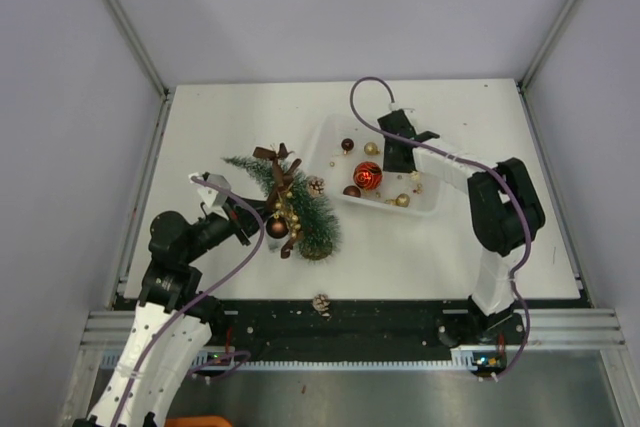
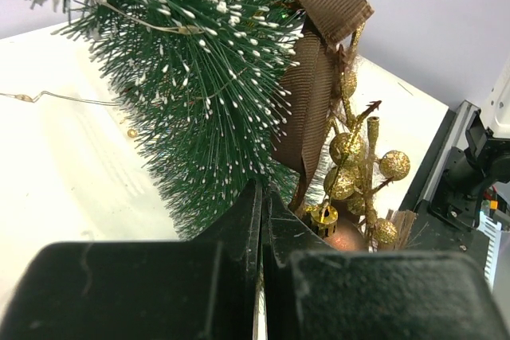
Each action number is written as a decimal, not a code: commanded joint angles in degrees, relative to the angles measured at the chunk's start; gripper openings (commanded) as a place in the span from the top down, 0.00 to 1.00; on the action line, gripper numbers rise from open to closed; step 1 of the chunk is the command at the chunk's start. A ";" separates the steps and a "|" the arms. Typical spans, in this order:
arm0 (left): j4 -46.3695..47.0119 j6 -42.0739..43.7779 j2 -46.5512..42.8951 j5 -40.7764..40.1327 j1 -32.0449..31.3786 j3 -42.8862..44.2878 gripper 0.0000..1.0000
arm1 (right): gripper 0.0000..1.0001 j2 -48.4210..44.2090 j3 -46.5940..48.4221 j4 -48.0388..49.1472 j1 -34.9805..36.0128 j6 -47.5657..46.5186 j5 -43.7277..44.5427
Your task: Decorate the small christmas tree
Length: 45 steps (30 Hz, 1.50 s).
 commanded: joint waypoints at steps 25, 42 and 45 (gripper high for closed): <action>0.69 0.77 0.67 -1.18 -0.28 2.11 1.00 | 0.39 8.15 14.71 8.65 -0.18 2.76 -5.03; 1.04 0.85 1.11 -1.45 -0.28 2.20 1.00 | 0.46 16.86 21.66 6.54 1.14 0.22 -0.64; 0.78 1.03 1.02 -1.53 -0.28 2.29 1.00 | 0.54 17.04 21.66 6.02 1.23 0.57 -0.29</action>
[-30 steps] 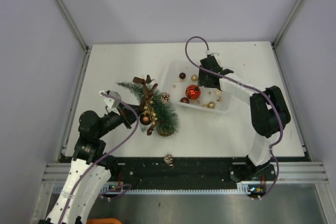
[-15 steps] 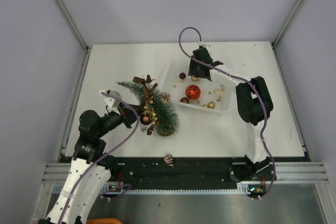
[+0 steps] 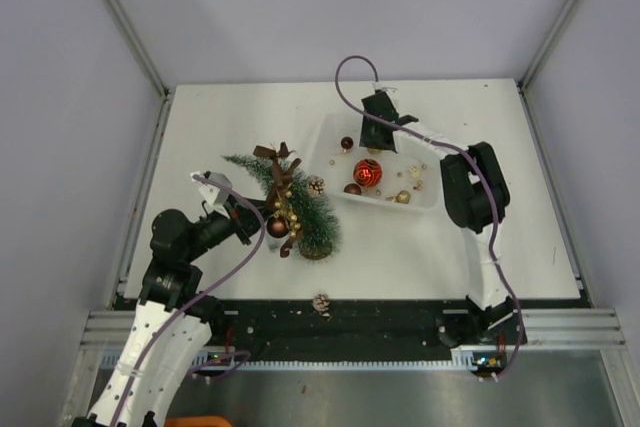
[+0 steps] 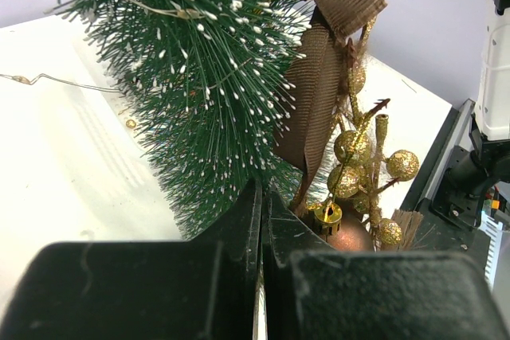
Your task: Decorate the small christmas tree
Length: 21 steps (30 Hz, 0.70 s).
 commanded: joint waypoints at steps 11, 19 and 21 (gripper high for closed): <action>1.65 1.19 -0.16 -0.88 -0.28 2.07 1.00 | 0.73 -0.84 0.56 -0.88 0.57 0.37 1.83; 1.56 1.19 -0.43 -0.88 -0.28 1.98 1.00 | 0.79 -15.33 -3.92 -0.44 0.66 0.99 0.17; 1.56 1.19 -0.43 -0.70 -0.28 1.98 1.00 | 0.79 -20.34 -5.94 -0.35 0.75 1.86 -1.58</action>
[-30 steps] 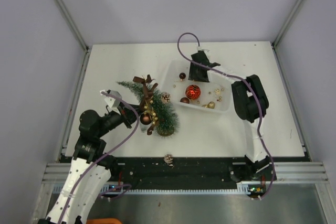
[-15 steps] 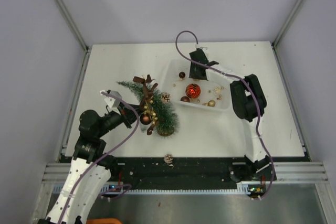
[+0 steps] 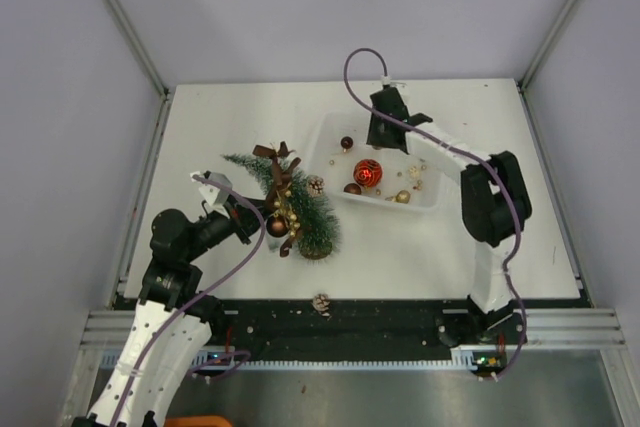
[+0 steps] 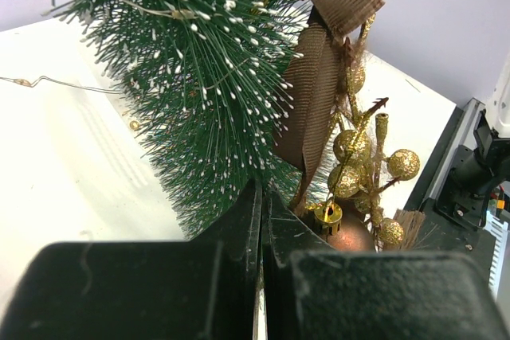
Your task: Decorate the small christmas tree
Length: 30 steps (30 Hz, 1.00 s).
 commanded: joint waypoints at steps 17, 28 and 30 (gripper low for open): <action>4.95 -4.87 -3.48 -1.52 -0.28 -1.18 1.00 | 0.78 -57.65 -51.81 43.51 4.69 37.26 -37.12; 6.44 -5.93 -3.22 -1.87 -0.28 -1.88 1.00 | 0.85 -51.79 -72.41 91.51 14.01 62.52 -30.62; 6.70 -5.93 -3.13 -1.69 -0.28 -2.06 1.00 | 0.85 -50.20 -73.73 94.96 15.51 63.50 -28.96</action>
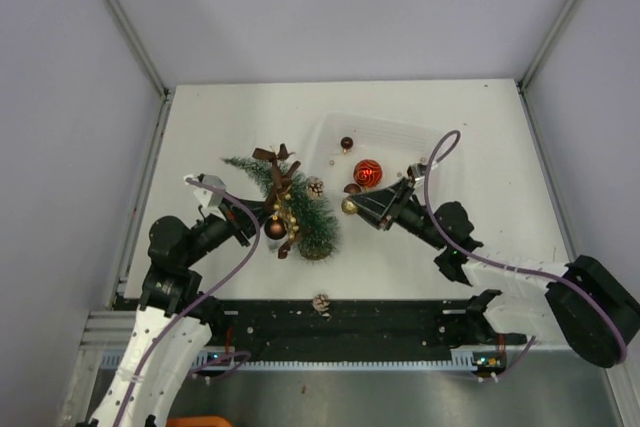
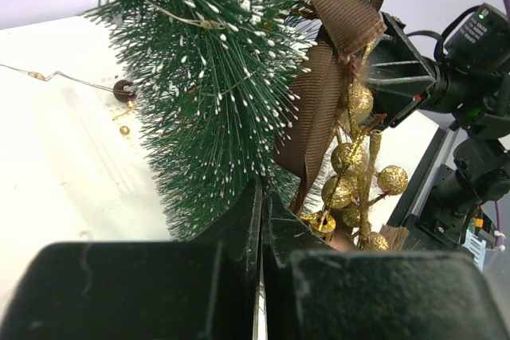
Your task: Decorate the small christmas tree
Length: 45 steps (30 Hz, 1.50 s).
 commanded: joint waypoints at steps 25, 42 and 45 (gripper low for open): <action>3.68 1.12 -1.67 0.76 -0.28 -0.38 1.00 | 0.92 21.00 1.95 44.76 7.52 12.40 7.24; 3.24 1.21 -2.81 0.94 -0.28 -0.55 1.00 | 0.97 14.49 1.69 38.96 6.29 9.32 7.24; 3.24 1.20 -2.90 1.03 -0.28 -0.46 1.00 | 0.98 15.55 1.43 40.28 6.38 9.41 7.68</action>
